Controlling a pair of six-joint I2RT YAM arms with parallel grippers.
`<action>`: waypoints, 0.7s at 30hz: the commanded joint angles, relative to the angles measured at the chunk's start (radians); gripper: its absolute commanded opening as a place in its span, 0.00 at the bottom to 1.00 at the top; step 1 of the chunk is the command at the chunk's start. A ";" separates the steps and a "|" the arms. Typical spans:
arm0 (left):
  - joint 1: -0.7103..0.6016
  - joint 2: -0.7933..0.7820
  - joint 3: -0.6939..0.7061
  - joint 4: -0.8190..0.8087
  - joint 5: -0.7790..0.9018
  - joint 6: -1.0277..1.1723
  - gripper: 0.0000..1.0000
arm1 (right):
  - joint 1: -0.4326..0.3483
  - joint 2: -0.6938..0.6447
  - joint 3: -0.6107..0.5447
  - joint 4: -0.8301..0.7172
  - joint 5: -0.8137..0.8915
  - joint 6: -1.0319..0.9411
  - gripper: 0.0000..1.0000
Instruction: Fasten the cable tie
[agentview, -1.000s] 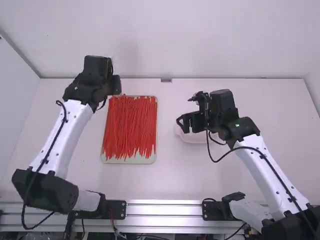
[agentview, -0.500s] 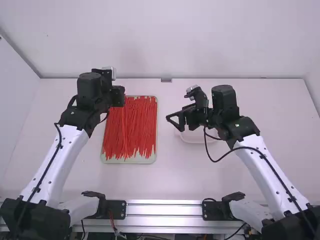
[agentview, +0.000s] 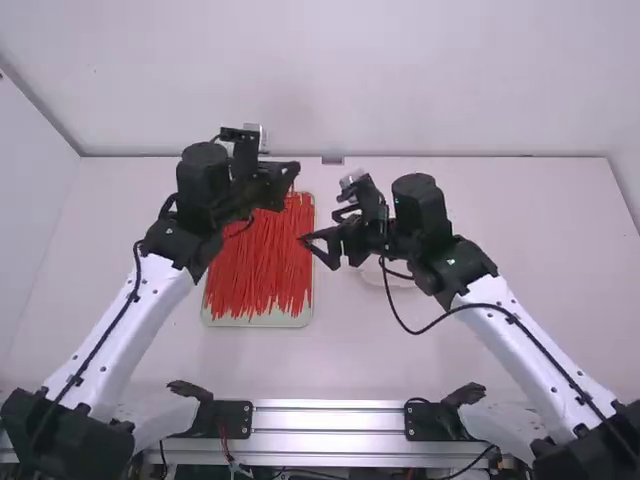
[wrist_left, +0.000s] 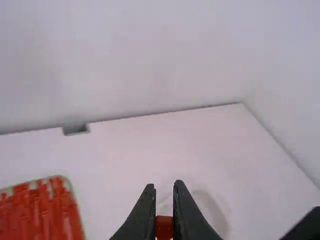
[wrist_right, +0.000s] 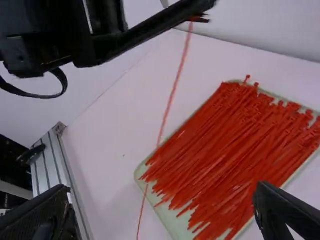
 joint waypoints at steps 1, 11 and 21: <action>-0.030 -0.012 0.002 0.027 0.016 -0.046 0.02 | 0.024 -0.014 0.004 0.013 0.061 0.006 0.98; -0.061 -0.018 0.002 0.111 0.050 -0.208 0.02 | 0.054 -0.013 0.004 0.058 0.138 0.071 0.86; -0.093 -0.019 0.002 0.187 0.063 -0.211 0.02 | 0.055 -0.013 0.004 0.071 0.169 0.084 0.41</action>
